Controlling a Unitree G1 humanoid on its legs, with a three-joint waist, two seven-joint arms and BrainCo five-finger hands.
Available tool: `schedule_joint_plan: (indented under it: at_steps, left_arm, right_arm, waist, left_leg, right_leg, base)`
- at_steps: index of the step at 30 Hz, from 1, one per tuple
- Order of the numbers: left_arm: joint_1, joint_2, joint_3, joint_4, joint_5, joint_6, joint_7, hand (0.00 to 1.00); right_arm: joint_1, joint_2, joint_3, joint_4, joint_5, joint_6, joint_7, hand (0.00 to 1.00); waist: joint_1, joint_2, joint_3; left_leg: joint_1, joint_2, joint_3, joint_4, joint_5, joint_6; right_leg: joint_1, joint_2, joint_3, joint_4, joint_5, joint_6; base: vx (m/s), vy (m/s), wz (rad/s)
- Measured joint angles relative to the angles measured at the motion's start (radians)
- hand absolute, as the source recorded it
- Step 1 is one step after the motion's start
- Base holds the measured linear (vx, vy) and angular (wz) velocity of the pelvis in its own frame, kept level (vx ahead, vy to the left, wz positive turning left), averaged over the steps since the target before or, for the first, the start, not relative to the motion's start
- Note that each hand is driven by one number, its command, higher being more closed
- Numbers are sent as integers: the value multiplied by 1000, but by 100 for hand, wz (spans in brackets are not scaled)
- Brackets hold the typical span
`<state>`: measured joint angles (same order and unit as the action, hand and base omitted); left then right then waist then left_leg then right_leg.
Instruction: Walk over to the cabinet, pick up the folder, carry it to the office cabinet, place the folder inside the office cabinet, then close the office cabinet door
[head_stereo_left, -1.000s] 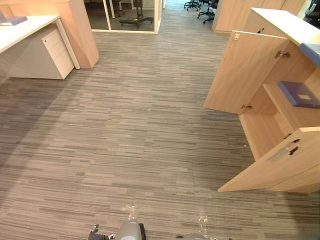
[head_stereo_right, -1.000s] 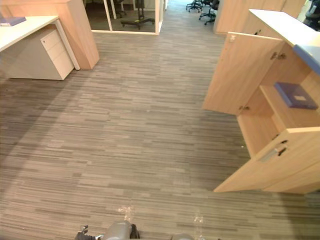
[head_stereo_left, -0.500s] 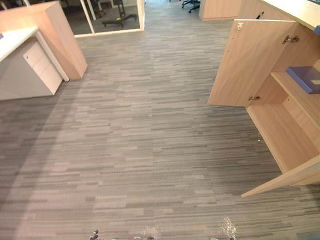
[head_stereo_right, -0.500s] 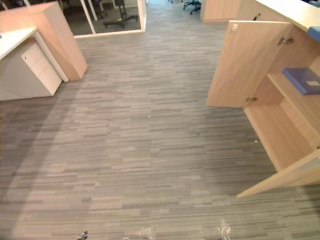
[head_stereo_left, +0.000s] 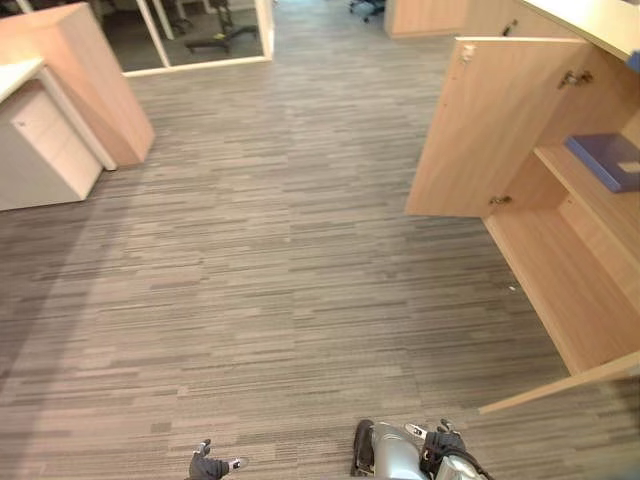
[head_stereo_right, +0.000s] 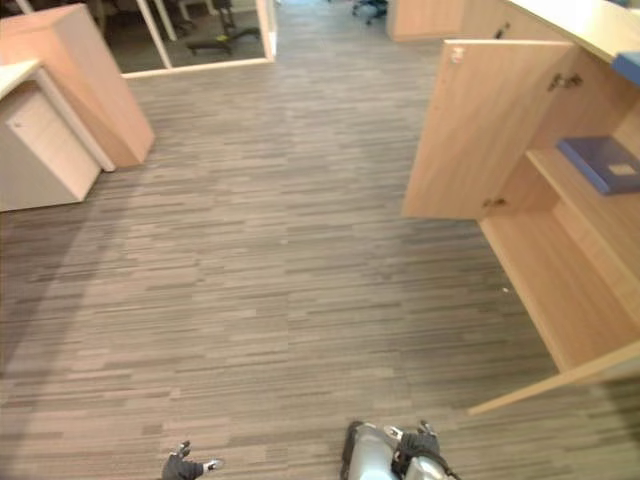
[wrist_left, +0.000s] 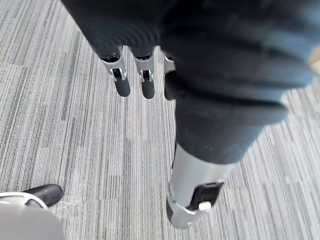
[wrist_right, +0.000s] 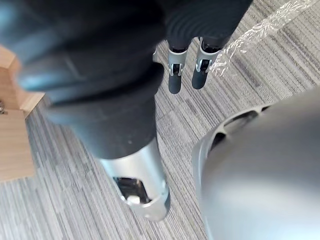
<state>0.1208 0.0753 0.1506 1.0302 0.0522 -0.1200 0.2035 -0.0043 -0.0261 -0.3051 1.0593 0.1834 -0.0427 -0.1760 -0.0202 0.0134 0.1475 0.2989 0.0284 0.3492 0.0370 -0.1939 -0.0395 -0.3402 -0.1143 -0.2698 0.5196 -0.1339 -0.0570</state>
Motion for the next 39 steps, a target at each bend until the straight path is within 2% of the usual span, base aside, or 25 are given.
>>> schedule_joint_plan:
  at_steps: [1,4,5,6,8,9,11,13,15,17,19,21,22,23,24,25,26,27,29,32,34,36,37,39]
  left_arm:
    - [-8,-5,18,0,5,1,-2,0]
    - [-21,-35,76,-5,7,2,-2,0]
    - [-22,-74,107,-19,-2,2,-2,0]
    - [-18,-88,127,-29,-9,4,-3,0]
    - [-12,-101,184,-60,-51,2,4,0]
    - [-5,-104,203,-70,-90,3,9,0]
    - [0,-103,200,-93,-114,1,15,0]
    - [0,-106,185,-99,-115,-5,20,0]
    - [0,-102,165,-99,-114,-7,22,0]
    - [-3,-100,165,-99,-113,-8,22,0]
    - [-9,-104,168,-99,-114,-9,24,0]
    - [-12,-109,176,-100,-117,-11,25,0]
    - [-15,-115,195,-99,-123,-13,26,0]
    - [-15,-119,206,-99,-129,-15,26,0]
    - [-15,-120,212,-98,-137,-16,26,0]
    - [-14,-121,225,-97,-142,-16,27,0]
    - [-11,-116,234,-95,-146,-16,27,0]
    - [-7,-103,251,-87,-145,-16,30,0]
    - [-8,-94,278,-70,-152,-14,32,0]
    - [-12,-86,277,-42,-149,-2,34,0]
    - [-13,-89,270,-41,-149,6,34,0]
    - [-19,-91,258,-41,-151,6,35,0]
    - [-18,-93,257,-41,-152,7,35,0]
    - [-21,-98,256,-41,-150,6,42,0]
  right_arm:
    - [7,0,-12,1,4,0,0,0]
    - [36,2,-35,0,22,0,0,0]
    - [49,10,-69,0,23,1,0,0]
    - [59,9,-68,-3,24,1,0,0]
    - [65,16,-63,-6,23,1,1,0]
    - [66,26,-65,-5,28,1,1,0]
    - [68,28,-66,0,30,2,1,0]
    - [62,27,-96,22,26,3,0,0]
    - [50,24,-109,44,16,5,-1,0]
    - [49,24,-100,40,7,6,-1,0]
    - [47,26,-81,40,-7,9,-1,0]
    - [46,24,-51,34,-10,9,-1,0]
    - [45,24,-42,32,-10,9,-1,0]
    - [51,23,-35,32,-10,9,-2,0]
    - [59,22,-22,32,-10,9,-1,0]
    - [71,24,-7,33,-11,10,0,0]
    - [75,30,1,35,-12,11,0,0]
    - [80,44,15,35,-13,13,2,0]
    - [79,62,13,35,-13,16,10,0]
    - [79,72,-32,26,-13,23,21,0]
    - [78,74,-59,13,-13,25,26,0]
    - [80,75,-66,-7,-12,25,28,0]
    - [79,76,-65,-8,-10,25,28,0]
    - [78,83,-61,-19,-6,22,26,0]
  waist:
    - [-5,-1,0]
    - [-12,-4,1]
    - [-16,-3,-3]
    - [-18,-2,-8]
    - [-9,-1,-9]
    - [0,-2,-9]
    - [13,-5,-8]
    - [17,-6,-8]
    - [24,-8,-8]
    - [24,-9,-7]
    - [32,-10,-6]
    - [42,-10,-7]
    - [49,-9,-7]
    - [57,-9,-11]
    - [62,-10,-13]
    - [69,-10,-32]
    - [68,-27,-49]
    - [66,-56,-72]
    - [73,-85,-99]
    - [73,-91,-125]
    - [75,-85,-129]
    - [66,-75,-132]
    - [66,-73,-137]
    - [63,-70,-140]
  left_leg:
    - [5,20,13,20,8,-12]
    - [-15,78,21,157,7,-14]
    - [-69,135,8,341,11,-12]
    - [-100,159,-5,427,17,-12]
    - [-246,246,-61,762,82,-8]
    - [-312,275,-77,916,74,-14]
    - [-385,267,-84,1000,46,-20]
    - [-433,236,-80,959,5,-11]
    - [-474,189,-89,798,-33,-8]
    - [-509,158,-121,674,-38,-14]
    - [-534,101,-218,387,-18,-37]
    - [-546,84,-272,262,14,-45]
    - [-554,81,-307,210,31,-56]
    - [-557,87,-313,199,47,-58]
    - [-558,87,-309,217,80,-62]
    - [-560,77,-292,254,163,-54]
    - [-561,69,-264,276,178,-33]
    - [-554,51,-211,286,154,-13]
    - [-525,34,-124,292,121,17]
    - [-450,-13,-26,254,92,59]
    - [-391,-37,-2,213,87,62]
    - [-310,-48,36,156,86,63]
    - [-294,-48,47,140,86,64]
    - [-236,-44,95,83,86,64]
  right_leg:
    - [15,17,-6,-2,-20,-7]
    - [92,46,-32,-51,-47,-8]
    - [159,68,-52,-105,-53,-9]
    - [178,80,-55,-123,-54,-10]
    - [243,133,-37,-173,-57,-19]
    - [268,159,-12,-194,-61,-25]
    - [312,179,34,-226,-62,-28]
    - [350,180,88,-247,-59,-30]
    - [391,163,158,-269,-59,-30]
    - [417,150,191,-293,-61,-25]
    - [456,123,241,-318,-81,8]
    - [480,107,280,-327,-96,31]
    - [498,95,313,-334,-112,58]
    - [513,83,348,-339,-134,83]
    - [523,74,368,-339,-147,94]
    - [532,48,398,-340,-159,114]
    - [533,23,415,-337,-160,116]
    - [513,-16,417,-325,-145,131]
    - [480,-65,432,-305,-117,136]
    - [447,-135,469,-258,-83,135]
    - [395,-156,473,-135,-75,138]
    - [301,-176,421,57,-35,103]
    - [288,-187,385,77,-23,96]
    - [283,-236,201,98,-16,87]
  base:
    - [253,-263,-5]
    - [217,-227,14]
    - [197,-244,26]
    - [288,-339,14]
    - [269,-230,-34]
    - [212,-111,-60]
    - [307,-71,-79]
    - [236,5,-84]
    - [228,74,-93]
    - [251,101,-58]
    - [349,196,-52]
    - [363,246,-63]
    - [393,312,-95]
    - [392,333,-95]
    - [413,386,-99]
    - [437,418,-95]
    - [518,489,-105]
    - [407,390,-87]
    - [345,330,-102]
    - [280,289,-95]
    - [162,211,-83]
    - [93,125,-71]
    - [94,100,-71]
    - [86,75,-69]
